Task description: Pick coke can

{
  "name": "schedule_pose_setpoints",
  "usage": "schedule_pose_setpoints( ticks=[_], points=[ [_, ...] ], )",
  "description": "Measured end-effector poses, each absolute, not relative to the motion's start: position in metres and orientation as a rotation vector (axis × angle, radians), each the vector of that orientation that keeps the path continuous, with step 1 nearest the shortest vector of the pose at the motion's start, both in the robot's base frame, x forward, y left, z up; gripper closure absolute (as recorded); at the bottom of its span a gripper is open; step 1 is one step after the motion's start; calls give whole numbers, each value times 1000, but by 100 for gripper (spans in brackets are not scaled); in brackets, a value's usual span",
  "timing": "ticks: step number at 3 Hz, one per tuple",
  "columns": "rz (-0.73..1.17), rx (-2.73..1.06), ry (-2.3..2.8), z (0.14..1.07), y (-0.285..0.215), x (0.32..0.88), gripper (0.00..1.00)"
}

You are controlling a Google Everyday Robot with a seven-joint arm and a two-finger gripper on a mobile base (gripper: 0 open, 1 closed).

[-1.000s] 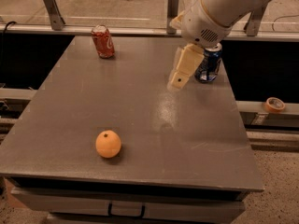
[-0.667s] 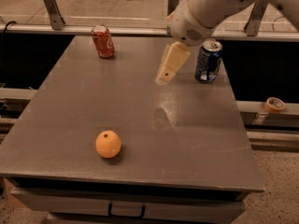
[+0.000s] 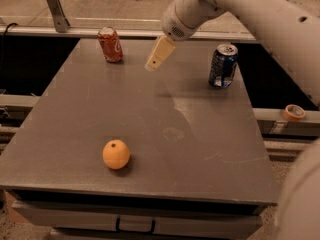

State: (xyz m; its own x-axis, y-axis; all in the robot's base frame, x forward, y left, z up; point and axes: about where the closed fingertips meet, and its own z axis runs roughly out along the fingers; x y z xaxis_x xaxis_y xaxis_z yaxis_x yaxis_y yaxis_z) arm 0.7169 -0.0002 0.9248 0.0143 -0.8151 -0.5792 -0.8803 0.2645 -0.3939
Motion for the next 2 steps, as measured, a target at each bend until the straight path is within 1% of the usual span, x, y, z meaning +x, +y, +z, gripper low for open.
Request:
schedule_pose_setpoints(
  ticks=[1,2],
  points=[
    [157,-1460,1803,912,18,759,0],
    [241,-1385,1812,897,48,784,0]
  ],
)
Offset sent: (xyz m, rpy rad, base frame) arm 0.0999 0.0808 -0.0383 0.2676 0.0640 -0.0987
